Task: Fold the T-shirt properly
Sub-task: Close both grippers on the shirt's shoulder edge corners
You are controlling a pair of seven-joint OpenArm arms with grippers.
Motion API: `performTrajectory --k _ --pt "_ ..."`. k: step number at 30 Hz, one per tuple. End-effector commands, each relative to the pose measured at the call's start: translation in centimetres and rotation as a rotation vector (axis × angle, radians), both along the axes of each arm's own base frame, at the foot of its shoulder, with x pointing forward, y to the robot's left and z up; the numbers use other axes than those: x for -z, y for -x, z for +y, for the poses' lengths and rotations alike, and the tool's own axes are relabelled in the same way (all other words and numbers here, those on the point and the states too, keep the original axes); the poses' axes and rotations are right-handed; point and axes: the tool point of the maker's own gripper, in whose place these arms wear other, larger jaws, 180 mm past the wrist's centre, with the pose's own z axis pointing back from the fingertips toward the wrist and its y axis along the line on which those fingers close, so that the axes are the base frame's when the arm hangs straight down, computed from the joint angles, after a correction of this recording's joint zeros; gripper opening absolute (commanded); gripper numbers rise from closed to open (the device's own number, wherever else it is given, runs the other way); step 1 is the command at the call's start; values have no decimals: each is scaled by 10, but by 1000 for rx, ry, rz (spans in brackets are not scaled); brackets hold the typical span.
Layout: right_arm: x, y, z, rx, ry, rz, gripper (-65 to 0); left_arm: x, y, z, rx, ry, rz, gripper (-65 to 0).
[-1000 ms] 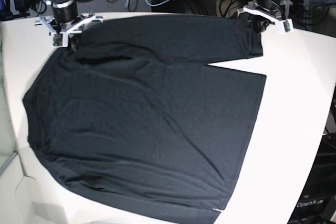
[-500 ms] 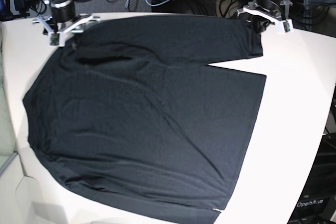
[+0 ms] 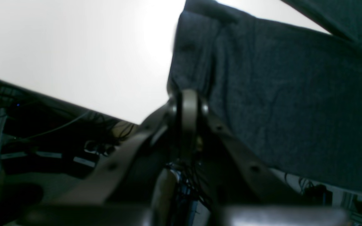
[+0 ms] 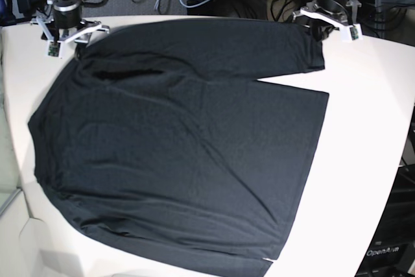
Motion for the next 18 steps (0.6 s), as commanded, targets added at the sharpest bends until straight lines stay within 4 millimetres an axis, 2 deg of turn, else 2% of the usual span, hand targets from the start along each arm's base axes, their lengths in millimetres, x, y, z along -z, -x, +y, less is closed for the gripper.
performTrajectory --k 1,4,11,18 --pt "-9 -5 -1 -11 11 -37 -370 -4 1 0 10 -4 -4 -650" --pt "-9 -5 0 -13 8 -37 -370 -4 -1 1 8 -5 -8 -650" --pt "-4 -8 20 -55 -23 -32 -370 -5 -4 1 6 -6 -14 -650" --pt "-4 -8 19 -53 -22 -32 -370 -5 -5 1 6 -6 -15 -650"
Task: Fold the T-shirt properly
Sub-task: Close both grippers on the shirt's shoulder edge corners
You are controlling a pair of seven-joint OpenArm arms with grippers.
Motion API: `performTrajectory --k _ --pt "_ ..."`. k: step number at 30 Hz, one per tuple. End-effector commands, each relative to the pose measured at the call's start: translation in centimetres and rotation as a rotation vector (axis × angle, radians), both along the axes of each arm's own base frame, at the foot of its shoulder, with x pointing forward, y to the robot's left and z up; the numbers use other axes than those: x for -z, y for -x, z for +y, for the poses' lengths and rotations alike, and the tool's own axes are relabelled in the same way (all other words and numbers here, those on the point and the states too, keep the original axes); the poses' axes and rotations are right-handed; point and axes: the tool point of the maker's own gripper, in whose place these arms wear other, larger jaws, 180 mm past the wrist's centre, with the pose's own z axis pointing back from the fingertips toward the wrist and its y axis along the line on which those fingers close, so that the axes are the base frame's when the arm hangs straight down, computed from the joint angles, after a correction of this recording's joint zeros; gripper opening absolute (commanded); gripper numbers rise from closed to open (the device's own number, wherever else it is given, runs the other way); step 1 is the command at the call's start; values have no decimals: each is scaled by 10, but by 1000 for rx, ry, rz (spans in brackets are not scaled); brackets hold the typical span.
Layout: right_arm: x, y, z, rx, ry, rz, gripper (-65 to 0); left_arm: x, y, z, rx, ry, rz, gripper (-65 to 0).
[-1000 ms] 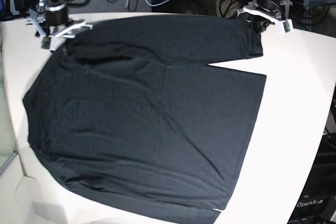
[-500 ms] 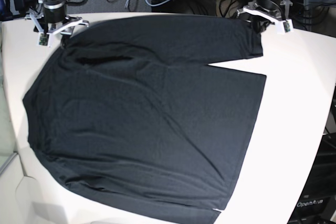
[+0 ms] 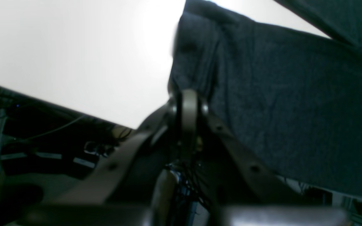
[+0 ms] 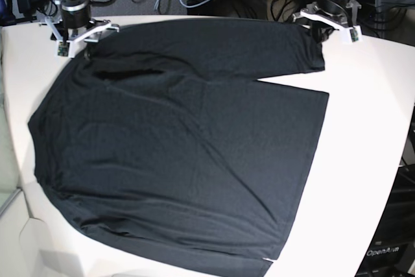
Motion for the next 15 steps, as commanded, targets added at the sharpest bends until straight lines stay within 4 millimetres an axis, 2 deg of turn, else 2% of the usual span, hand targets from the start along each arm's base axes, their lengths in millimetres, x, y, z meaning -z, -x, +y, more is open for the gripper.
performTrajectory --k 1,5,12,15 --pt "-10 -6 -3 -9 15 -39 -370 -5 -1 1 5 -7 -11 -650" --pt "-9 -5 -3 -9 14 -36 -370 -4 -1 2 4 -8 -11 -650" --pt "15 1 -7 10 4 19 -370 -4 -1 2 4 -8 -11 -650" --pt "16 2 -6 8 2 24 -370 -4 -1 2 4 -8 -11 -650"
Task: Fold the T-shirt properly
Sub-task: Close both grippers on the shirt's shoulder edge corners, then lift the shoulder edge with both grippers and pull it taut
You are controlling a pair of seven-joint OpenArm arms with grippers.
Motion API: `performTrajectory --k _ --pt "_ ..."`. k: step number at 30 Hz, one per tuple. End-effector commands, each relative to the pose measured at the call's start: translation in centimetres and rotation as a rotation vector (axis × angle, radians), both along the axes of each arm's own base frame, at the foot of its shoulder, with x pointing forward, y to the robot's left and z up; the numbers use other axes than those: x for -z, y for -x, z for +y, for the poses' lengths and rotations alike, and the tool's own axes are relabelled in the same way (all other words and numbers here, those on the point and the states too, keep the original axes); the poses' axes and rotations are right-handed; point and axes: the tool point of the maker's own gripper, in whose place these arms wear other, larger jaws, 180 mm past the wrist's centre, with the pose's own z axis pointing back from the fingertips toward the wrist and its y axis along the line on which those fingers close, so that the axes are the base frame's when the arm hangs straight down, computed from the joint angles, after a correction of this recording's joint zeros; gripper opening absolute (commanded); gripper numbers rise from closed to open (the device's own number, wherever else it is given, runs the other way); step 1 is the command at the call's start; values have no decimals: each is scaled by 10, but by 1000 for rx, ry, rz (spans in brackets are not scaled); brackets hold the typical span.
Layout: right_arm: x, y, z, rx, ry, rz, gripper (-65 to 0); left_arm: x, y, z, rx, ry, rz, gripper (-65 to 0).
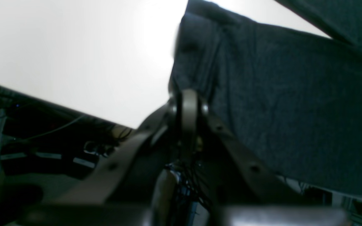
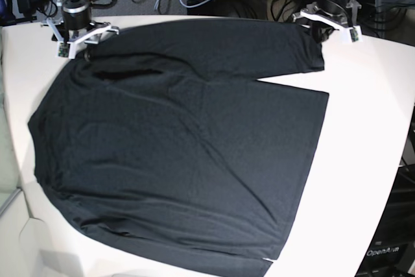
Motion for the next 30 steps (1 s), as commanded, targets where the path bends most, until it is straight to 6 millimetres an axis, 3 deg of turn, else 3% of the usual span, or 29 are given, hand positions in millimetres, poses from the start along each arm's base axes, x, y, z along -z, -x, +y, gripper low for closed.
performTrajectory --k 1,5,12,18,22,30 --pt "1 4 -1 -10 7 17 -372 -4 -1 2 4 -8 -10 -650" --pt "1 4 -1 -11 6 17 -399 -4 -1 2 4 -8 -10 -650" --pt "-1 2 -1 -12 8 8 -650 -5 -2 1 4 -8 -13 -650" --pt "-7 -6 -1 -14 13 -18 -650 -26 -16 -3 21 -13 -77 -650" --pt "-26 -16 0 -23 23 -71 -650 -37 -22 -5 29 -16 -108 -650" --pt "-49 -27 3 -37 34 -131 -650 -39 -23 -5 30 -17 -114 -650"
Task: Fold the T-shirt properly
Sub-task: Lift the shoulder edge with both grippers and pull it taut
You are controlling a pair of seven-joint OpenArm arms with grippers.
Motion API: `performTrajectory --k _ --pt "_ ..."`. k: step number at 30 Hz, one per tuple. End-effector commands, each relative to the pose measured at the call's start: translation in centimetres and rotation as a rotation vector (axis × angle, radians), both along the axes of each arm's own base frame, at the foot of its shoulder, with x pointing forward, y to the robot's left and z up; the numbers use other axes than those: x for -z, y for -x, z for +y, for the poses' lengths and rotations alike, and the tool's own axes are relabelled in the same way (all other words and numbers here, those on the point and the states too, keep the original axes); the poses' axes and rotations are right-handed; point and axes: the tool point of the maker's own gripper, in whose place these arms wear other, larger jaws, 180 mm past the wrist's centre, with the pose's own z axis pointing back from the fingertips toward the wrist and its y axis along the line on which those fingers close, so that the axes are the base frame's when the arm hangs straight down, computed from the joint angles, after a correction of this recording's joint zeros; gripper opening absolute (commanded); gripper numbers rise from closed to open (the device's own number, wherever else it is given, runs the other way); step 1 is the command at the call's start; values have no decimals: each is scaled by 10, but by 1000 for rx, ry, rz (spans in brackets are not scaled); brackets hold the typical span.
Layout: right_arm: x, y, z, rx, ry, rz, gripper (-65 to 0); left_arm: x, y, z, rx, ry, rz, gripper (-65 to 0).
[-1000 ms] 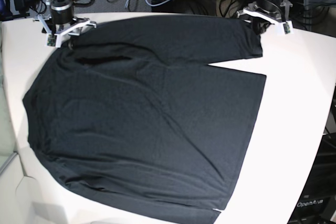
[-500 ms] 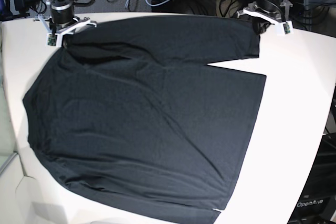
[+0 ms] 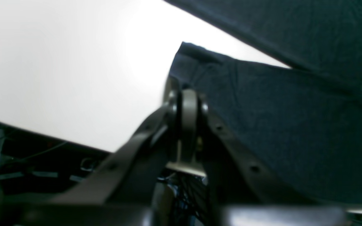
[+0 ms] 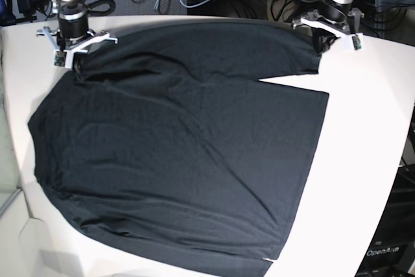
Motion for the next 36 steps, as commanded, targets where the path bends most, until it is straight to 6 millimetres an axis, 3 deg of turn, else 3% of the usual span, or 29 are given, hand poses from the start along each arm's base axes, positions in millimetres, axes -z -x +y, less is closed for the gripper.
performTrajectory --k 1,9,19,24,36 --pt "-13 -6 -1 -14 19 -44 -650 -14 -7 2 2 -11 -50 -650" --pt "-19 -14 0 -23 21 -70 -650 -40 -35 -1 13 -15 -146 -650" --pt "-45 -41 0 -28 31 -158 -650 -59 -66 -1 12 -16 -231 -650" --pt "-55 -53 -1 -36 39 -193 -650 -65 -93 -5 38 -4 -215 -650" --pt "-75 -86 -2 -31 38 -274 -648 -94 -137 28 -52 25 -200 -650"
